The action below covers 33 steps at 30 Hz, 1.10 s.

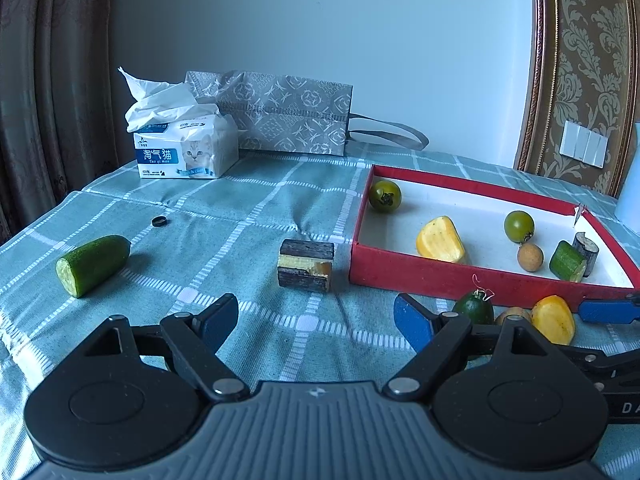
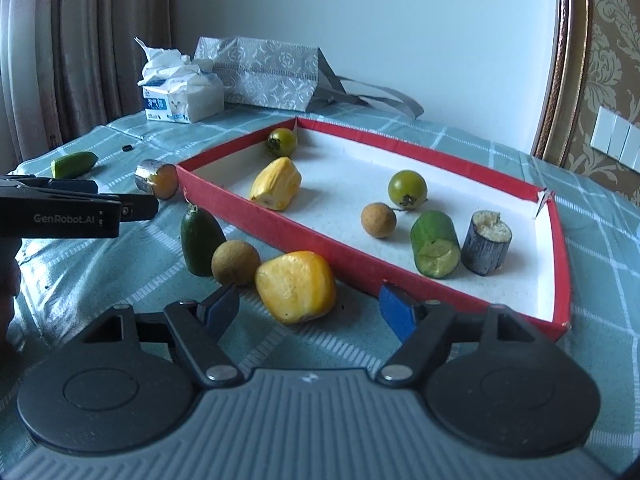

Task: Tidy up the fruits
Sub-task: 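Withdraw both open tools from the tray toward the remaining fruits, then grasp the yellow fruit chunk with the right tool and lift it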

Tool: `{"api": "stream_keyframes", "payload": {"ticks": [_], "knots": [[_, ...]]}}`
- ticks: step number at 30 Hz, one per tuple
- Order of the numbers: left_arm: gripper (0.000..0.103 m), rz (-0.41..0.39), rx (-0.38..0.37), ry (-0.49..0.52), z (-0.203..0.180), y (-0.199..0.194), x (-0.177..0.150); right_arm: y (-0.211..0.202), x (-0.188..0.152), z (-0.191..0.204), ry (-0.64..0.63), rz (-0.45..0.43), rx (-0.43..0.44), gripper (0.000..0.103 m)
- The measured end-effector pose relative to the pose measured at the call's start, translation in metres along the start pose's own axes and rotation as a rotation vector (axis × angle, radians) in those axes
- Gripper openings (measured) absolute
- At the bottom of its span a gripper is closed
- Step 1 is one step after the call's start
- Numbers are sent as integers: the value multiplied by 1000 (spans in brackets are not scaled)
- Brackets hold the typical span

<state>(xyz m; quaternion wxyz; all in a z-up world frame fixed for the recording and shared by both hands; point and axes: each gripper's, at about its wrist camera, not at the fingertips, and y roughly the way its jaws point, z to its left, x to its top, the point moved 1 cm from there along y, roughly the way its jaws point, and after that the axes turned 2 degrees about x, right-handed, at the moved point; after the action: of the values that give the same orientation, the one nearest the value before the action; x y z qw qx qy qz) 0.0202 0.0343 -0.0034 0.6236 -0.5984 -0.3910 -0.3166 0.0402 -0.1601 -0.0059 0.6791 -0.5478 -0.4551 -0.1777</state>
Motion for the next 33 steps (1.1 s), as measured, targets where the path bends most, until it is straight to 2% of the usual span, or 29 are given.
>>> {"api": "stream_keyframes", "payload": {"ticks": [10,27,29,31,33], "knots": [[85,6,-6,-2,-2,2,0,11,3,0,15,37,8,72],[85,19,-16,-7,-1,2,-1,15,4,1,13,32,-5,73],[85,19,-15,-8,-1,2,-1,14,4,3,1,24,-4,66],[85,18,-12,-12,0,2,-1,13,4,7,-22,16,0,53],[85,12,-2,-21,1,2,-1,13,4,11,-31,12,4,46]]}}
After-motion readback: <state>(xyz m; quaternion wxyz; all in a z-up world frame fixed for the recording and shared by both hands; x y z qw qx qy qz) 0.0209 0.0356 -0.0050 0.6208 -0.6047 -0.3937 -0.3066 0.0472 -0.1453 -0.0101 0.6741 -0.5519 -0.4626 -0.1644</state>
